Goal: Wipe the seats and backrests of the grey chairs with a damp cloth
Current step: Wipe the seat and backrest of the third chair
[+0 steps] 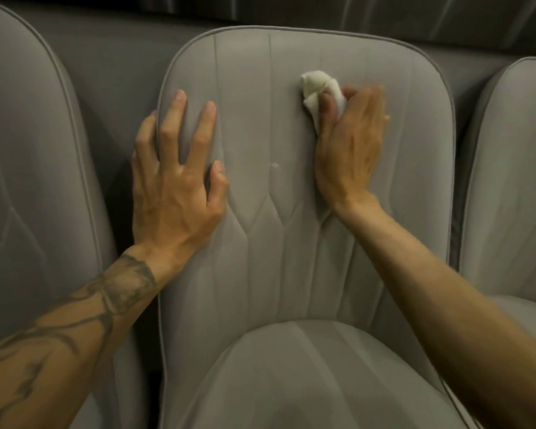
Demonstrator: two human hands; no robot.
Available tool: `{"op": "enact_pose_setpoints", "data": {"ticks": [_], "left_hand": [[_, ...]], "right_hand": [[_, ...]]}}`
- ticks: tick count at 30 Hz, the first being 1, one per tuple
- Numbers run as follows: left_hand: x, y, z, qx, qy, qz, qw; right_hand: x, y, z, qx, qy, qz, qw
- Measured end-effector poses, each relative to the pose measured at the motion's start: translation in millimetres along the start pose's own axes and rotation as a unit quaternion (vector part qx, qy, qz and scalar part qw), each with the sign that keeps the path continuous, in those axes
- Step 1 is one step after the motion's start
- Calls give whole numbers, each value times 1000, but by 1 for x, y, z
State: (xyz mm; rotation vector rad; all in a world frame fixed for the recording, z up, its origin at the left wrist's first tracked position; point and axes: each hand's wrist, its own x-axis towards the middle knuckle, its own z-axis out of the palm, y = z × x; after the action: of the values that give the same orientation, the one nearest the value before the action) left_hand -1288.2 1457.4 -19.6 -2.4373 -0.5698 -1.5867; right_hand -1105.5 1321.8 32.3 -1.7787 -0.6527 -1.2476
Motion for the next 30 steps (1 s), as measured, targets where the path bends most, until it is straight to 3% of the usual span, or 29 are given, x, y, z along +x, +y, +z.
{"op": "enact_pose_setpoints", "data": {"ticks": [2,4,6,11,13,15,17,20,22,24,27,28,30], "left_hand": [[0,0,0,0,1,3,1000],[1,0,-1,-2,1,4,1000],[1,0,-2,-5,0,4,1000],[1,0,0,-23,6,6,1000],[2,-1,1,-28,7,12,1000],[2,-3,0,-32,2,14,999],[2,-2,-1,-37,-1,10,999],[1,-1,0,-40,4,4,999],[1,-1,1,-44,5,7,999],[1,-1,1,-47,7,10,999],[1,-1,-1,-51,0,11,999],[0,-1,-1,-53,-2,9,999],[0,-1,-1,-53,-3,3,999]], "right_hand": [[-32,-12,-1,5,-24,-50,998],[-54,-13,-9,-3,-62,-155,986],[-37,-4,-9,-29,-59,-202,977],[-6,-19,6,-28,32,-39,998],[-42,-30,4,0,-11,-78,997],[-67,-28,-7,4,-85,-187,979],[-46,-18,-7,-12,-94,-238,967],[9,-18,4,-38,-1,-133,990],[8,-31,9,-16,13,-50,999],[-23,-46,7,6,-9,-82,997],[-36,-40,-7,-6,-91,-236,968],[-21,-32,-6,-21,-80,-239,968],[19,-25,0,-21,-25,-154,988]]}}
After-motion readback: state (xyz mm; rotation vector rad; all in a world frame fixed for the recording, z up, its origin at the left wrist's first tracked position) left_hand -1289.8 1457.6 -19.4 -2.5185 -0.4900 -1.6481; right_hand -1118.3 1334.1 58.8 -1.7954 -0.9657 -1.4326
